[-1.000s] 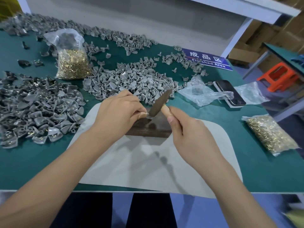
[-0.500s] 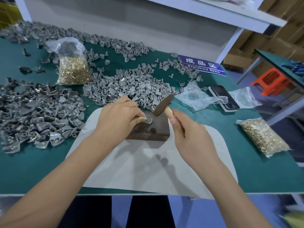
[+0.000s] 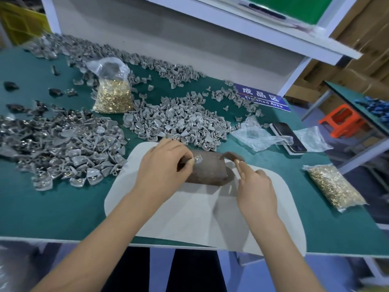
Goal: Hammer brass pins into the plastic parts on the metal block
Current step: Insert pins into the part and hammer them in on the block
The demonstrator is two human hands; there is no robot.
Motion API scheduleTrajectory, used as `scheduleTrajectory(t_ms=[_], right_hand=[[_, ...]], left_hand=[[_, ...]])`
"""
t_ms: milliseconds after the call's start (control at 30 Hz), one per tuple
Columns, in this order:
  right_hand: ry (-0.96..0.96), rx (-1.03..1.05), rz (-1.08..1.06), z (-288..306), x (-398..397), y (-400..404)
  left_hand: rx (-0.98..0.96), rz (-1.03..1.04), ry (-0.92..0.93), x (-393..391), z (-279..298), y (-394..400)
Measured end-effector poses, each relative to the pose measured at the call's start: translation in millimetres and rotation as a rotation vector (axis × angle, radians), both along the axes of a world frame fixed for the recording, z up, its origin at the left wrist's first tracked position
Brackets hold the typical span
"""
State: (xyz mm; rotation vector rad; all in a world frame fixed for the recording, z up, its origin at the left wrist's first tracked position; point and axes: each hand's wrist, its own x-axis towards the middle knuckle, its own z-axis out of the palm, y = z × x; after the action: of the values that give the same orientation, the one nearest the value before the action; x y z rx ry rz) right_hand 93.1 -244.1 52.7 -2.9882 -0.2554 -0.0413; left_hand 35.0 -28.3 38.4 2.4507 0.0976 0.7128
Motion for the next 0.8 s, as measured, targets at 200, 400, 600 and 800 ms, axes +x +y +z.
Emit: scheduleTrajectory(t_ms=[200, 400, 600, 800], right_hand=[[0.035, 0.037, -0.053, -3.6, 11.4, 20.7], [-0.013, 0.085, -0.036, 0.5, 22.0, 31.7], [-0.259, 0.364, 0.171, 27.3, 10.1, 111.8], [-0.087, 0.401, 0.461, 8.9, -18.3, 196.2]], left_hand=[[-0.166, 0.080, -0.034, -36.6, -3.8, 22.8], [-0.116, 0.146, 0.006, -44.1, -4.4, 57.4], [-0.040, 0.366, -0.030, -50.5, -3.0, 94.8], [0.022, 0.573, -0.016, -60.0, -4.9, 146.5]])
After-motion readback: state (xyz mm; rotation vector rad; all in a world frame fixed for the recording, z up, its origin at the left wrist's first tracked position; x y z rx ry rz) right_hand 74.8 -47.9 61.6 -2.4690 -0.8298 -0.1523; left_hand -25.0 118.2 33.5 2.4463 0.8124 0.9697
